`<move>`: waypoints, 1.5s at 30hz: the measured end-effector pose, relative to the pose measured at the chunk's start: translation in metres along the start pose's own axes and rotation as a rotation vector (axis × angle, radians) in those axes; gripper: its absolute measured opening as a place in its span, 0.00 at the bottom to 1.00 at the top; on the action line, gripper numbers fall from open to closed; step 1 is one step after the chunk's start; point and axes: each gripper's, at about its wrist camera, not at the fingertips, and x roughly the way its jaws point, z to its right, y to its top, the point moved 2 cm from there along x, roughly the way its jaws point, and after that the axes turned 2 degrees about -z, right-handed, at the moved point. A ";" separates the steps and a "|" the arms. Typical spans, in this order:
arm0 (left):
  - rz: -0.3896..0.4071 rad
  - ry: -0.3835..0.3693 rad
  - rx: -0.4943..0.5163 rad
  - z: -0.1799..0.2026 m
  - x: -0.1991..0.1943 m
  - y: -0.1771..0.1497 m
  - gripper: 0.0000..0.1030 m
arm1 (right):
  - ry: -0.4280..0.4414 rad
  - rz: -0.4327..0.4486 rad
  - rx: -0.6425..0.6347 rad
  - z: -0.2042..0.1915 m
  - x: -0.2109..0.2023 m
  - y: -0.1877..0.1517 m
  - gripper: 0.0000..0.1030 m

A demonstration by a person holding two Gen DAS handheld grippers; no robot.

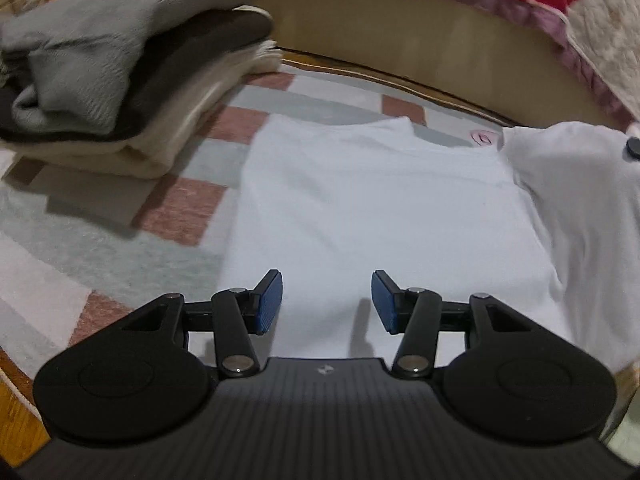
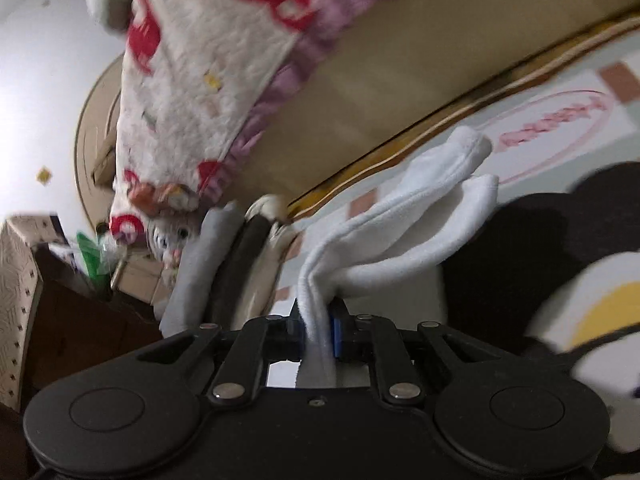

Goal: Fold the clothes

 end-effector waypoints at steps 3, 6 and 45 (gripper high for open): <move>0.017 -0.021 -0.031 -0.011 -0.008 0.004 0.47 | 0.014 -0.075 -0.010 -0.042 0.036 -0.007 0.15; 0.031 -0.017 -0.044 -0.021 -0.015 0.003 0.47 | 0.026 -0.130 -0.013 -0.072 0.078 -0.022 0.15; 0.158 -0.224 -0.409 -0.054 -0.101 -0.044 0.52 | -0.355 -0.379 -0.833 -0.057 0.064 -0.194 0.53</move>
